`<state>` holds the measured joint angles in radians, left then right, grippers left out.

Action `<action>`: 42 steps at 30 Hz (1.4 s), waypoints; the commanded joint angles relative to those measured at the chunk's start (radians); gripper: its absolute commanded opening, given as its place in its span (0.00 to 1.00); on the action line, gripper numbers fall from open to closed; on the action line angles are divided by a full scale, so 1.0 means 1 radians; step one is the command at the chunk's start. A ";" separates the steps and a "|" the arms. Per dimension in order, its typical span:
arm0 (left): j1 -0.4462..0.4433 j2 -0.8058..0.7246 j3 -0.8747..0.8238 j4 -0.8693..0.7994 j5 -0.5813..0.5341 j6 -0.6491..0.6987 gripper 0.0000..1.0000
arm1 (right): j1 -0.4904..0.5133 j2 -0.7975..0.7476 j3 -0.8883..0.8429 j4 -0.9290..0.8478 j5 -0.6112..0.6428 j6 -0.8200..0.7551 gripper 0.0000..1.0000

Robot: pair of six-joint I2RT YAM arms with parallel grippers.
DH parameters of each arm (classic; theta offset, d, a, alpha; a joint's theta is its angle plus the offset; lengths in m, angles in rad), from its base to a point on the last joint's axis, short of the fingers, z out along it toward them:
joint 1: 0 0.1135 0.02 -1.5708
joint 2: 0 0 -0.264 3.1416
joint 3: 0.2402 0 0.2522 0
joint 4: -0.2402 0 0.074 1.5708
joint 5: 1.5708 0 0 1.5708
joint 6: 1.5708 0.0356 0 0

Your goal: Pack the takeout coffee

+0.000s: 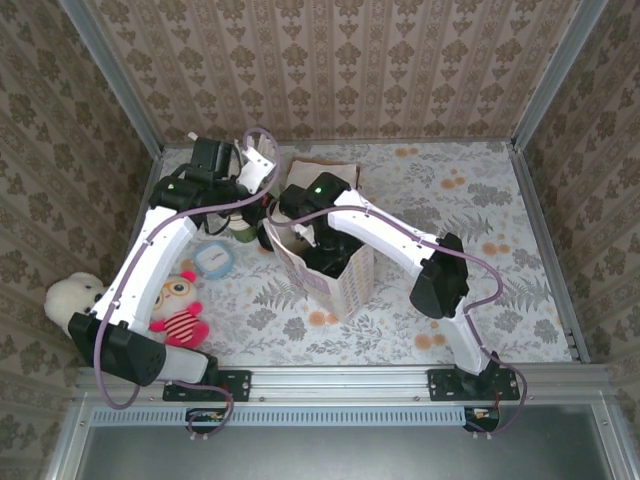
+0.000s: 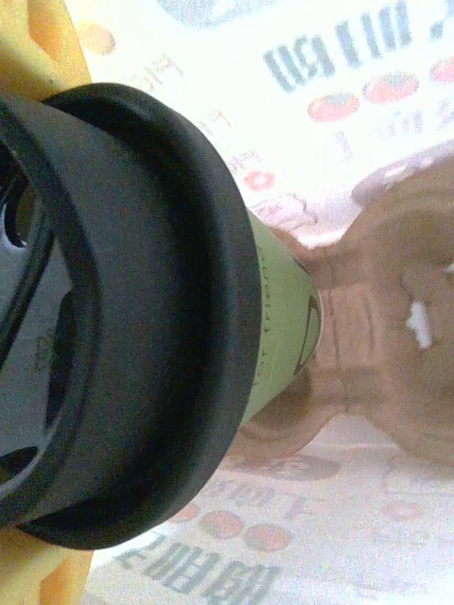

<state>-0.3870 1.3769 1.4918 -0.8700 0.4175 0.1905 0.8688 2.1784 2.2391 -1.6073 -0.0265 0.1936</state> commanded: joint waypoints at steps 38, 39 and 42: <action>0.012 0.011 -0.008 -0.019 0.072 -0.005 0.00 | -0.013 -0.093 0.171 -0.050 -0.010 0.032 0.52; 0.007 0.010 -0.011 -0.017 0.076 -0.005 0.00 | -0.012 -0.088 0.191 -0.061 -0.003 0.037 0.51; -0.003 0.014 -0.011 -0.020 0.066 -0.005 0.00 | -0.012 -0.091 0.228 -0.066 0.021 0.055 0.52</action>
<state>-0.3779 1.3731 1.4918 -0.8520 0.4881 0.1764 0.8448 2.1532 2.3913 -1.6066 -0.0235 0.2413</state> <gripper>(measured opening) 0.045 0.811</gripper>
